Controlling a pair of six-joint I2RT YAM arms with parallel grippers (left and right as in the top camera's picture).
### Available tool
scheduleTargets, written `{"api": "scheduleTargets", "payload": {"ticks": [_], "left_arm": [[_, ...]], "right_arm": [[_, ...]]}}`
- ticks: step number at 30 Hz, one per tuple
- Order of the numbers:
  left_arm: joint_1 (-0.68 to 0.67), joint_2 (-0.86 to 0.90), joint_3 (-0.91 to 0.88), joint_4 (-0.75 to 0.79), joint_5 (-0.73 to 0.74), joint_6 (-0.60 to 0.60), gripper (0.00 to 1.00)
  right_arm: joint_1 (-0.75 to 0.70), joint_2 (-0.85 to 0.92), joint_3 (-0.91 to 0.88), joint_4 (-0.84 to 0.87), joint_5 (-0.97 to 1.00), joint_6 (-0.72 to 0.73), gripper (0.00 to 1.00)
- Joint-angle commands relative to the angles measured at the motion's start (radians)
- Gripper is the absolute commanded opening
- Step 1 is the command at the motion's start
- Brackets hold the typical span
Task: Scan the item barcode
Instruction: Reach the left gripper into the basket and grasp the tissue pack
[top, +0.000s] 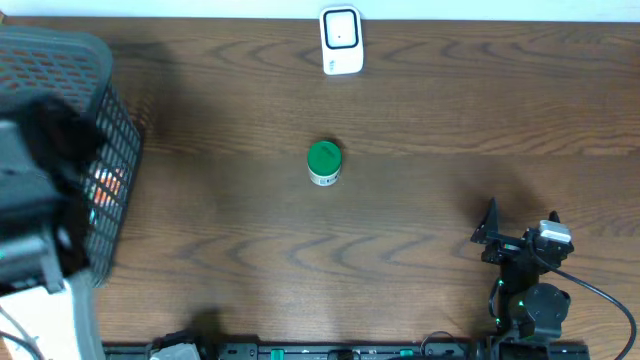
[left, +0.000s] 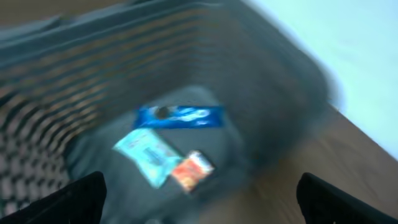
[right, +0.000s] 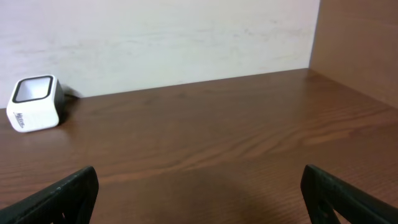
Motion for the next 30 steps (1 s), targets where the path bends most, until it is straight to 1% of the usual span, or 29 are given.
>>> {"api": "scheduleTargets", "payload": {"ticks": [1,3,5,7,9,11,12,16,19,23,30], "left_arm": [[0.177,0.058,-0.015,-0.005,0.129,-0.092,0.98],[0.268,0.117,-0.017,-0.005,0.180,-0.093,0.98],[0.326,0.180,-0.018,-0.013,0.234,-0.093,0.98],[0.359,0.256,-0.020,-0.016,0.245,-0.093,0.98],[0.364,0.336,-0.022,-0.014,0.243,-0.079,0.99],[0.364,0.421,-0.026,-0.002,0.240,-0.089,0.91],[0.364,0.455,-0.028,0.000,0.240,-0.122,0.90],[0.364,0.621,-0.029,-0.001,0.241,-0.319,0.90],[0.364,0.715,-0.029,0.000,0.244,-0.401,0.90],[0.364,0.813,-0.029,0.018,0.240,-0.407,0.90],[0.364,0.898,-0.032,0.073,0.232,-0.407,0.90]], "right_arm": [[-0.007,-0.005,-0.001,-0.004,-0.005,0.006,0.99],[-0.007,-0.005,-0.001,-0.004,-0.005,0.005,0.99],[-0.007,-0.005,-0.001,-0.004,-0.005,0.006,0.99],[-0.007,-0.005,-0.001,-0.004,-0.005,0.006,0.99],[-0.007,-0.005,-0.001,-0.004,-0.005,0.006,0.99],[-0.007,-0.005,-0.001,-0.004,-0.005,0.005,0.99],[-0.007,-0.005,-0.001,-0.004,-0.005,0.006,0.99],[-0.007,-0.005,-0.001,-0.004,-0.005,0.005,0.99],[-0.007,-0.005,-0.001,-0.004,-0.005,0.006,0.99],[-0.007,-0.005,-0.001,-0.004,-0.005,0.005,0.99],[-0.007,-0.005,-0.001,-0.004,-0.005,0.006,0.99]]}}
